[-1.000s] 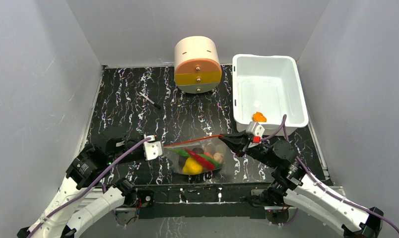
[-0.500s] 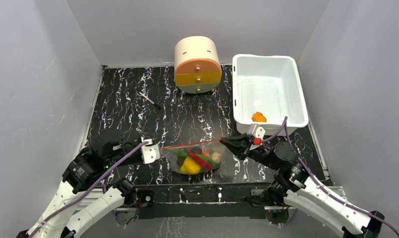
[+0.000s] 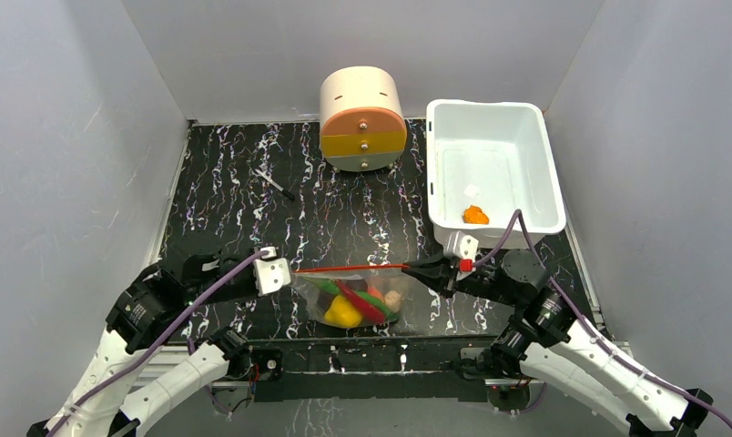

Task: Place the food in the zip-top bag and seal the zipper
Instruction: Place the zipper food storage bag at the center of the board.

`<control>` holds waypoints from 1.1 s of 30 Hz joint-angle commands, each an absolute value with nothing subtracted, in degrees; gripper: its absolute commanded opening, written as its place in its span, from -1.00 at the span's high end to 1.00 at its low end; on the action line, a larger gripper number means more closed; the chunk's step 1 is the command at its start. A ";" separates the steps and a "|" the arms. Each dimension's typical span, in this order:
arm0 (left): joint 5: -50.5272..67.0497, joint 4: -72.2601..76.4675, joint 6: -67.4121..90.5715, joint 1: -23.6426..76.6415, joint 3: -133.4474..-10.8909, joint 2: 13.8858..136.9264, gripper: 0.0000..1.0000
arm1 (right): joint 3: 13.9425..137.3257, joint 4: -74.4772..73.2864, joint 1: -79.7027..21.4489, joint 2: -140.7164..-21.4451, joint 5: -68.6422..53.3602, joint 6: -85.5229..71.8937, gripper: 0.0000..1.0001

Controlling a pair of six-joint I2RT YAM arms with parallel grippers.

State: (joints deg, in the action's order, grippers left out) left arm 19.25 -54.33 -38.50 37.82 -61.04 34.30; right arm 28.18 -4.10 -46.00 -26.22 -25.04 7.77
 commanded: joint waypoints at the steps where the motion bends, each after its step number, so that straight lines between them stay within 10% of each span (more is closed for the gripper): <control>1: 18.41 -53.09 -35.11 37.44 -59.34 34.21 1.00 | 32.98 -7.19 -45.62 -28.07 -22.43 9.93 1.00; 22: -0.98 -24.83 -20.10 37.09 -52.03 56.47 0.97 | 41.29 16.34 -40.79 -64.09 0.08 6.29 0.77; 33: -6.11 -18.04 -16.53 36.91 -55.09 56.74 -0.25 | 43.35 13.51 -40.45 -61.94 6.71 3.10 -0.11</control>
